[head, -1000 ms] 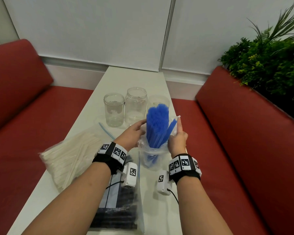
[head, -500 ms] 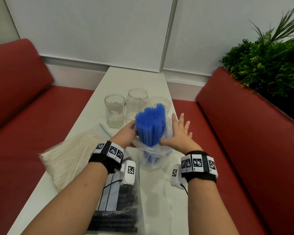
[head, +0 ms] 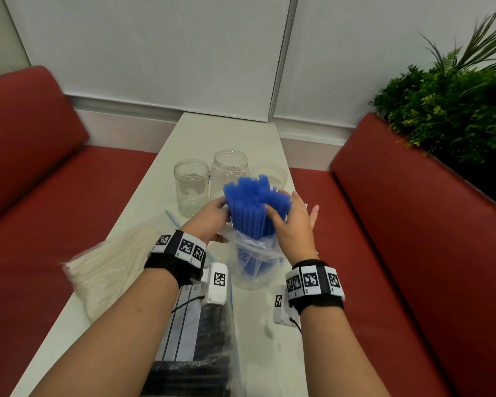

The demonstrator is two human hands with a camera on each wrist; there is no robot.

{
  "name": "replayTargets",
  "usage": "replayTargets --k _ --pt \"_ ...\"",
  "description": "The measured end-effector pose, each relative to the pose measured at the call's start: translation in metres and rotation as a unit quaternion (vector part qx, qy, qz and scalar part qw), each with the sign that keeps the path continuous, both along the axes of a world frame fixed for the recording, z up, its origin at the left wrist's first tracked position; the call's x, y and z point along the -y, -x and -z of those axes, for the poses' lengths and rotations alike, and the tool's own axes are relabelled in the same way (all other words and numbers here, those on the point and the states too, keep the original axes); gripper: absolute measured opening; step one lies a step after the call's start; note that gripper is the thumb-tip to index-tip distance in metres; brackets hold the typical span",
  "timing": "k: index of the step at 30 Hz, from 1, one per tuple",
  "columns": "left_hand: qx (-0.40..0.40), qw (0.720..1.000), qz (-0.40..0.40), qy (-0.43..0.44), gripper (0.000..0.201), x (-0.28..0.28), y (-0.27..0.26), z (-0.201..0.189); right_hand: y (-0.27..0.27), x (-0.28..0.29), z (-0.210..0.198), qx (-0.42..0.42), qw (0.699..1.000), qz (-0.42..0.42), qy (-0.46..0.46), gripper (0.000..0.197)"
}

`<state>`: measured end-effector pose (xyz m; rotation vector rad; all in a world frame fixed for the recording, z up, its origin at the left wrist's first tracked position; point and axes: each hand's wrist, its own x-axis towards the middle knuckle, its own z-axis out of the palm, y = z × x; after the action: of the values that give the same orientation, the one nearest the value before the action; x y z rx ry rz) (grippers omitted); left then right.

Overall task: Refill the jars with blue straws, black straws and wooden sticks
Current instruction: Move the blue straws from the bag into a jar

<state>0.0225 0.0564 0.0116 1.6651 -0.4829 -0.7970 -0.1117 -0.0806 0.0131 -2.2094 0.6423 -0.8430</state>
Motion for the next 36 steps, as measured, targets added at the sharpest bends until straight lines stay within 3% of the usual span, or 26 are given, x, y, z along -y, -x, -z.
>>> replayTargets --k 2,4,6,10,16,24,27,31,36 --pt "0.006 1.000 0.007 -0.009 0.033 0.001 -0.006 -0.005 -0.001 -0.001 -0.008 0.054 0.998 -0.030 -0.022 0.011" --pt "0.004 1.000 0.012 -0.018 0.035 0.002 -0.007 -0.007 -0.002 -0.007 -0.010 0.102 0.989 -0.042 -0.101 0.005" --pt "0.002 1.000 0.011 -0.029 0.037 0.001 -0.007 -0.005 -0.002 -0.013 -0.004 0.103 0.983 -0.034 -0.151 0.015" --pt "-0.005 0.999 0.010 -0.039 0.041 0.000 -0.012 -0.009 0.000 -0.010 0.003 0.074 0.984 -0.014 -0.161 0.027" --pt "0.018 0.999 0.008 -0.051 0.044 0.005 -0.021 -0.021 -0.008 0.000 -0.021 0.182 0.969 -0.021 -0.167 0.022" --pt "-0.021 0.997 -0.018 -0.067 0.046 0.003 -0.007 0.017 -0.001 -0.008 0.018 0.063 0.966 -0.026 -0.251 0.025" --pt "-0.028 0.997 -0.018 -0.063 0.047 0.003 -0.009 0.017 -0.001 0.000 0.000 0.092 0.966 -0.036 -0.238 0.019" --pt "-0.025 0.998 -0.010 -0.054 0.046 0.006 -0.012 0.010 -0.002 0.001 -0.011 0.172 0.959 -0.031 -0.223 0.025" --pt "-0.030 0.998 -0.014 -0.059 0.043 0.006 -0.012 0.013 -0.002 -0.006 -0.005 0.135 0.957 -0.051 -0.250 0.022"
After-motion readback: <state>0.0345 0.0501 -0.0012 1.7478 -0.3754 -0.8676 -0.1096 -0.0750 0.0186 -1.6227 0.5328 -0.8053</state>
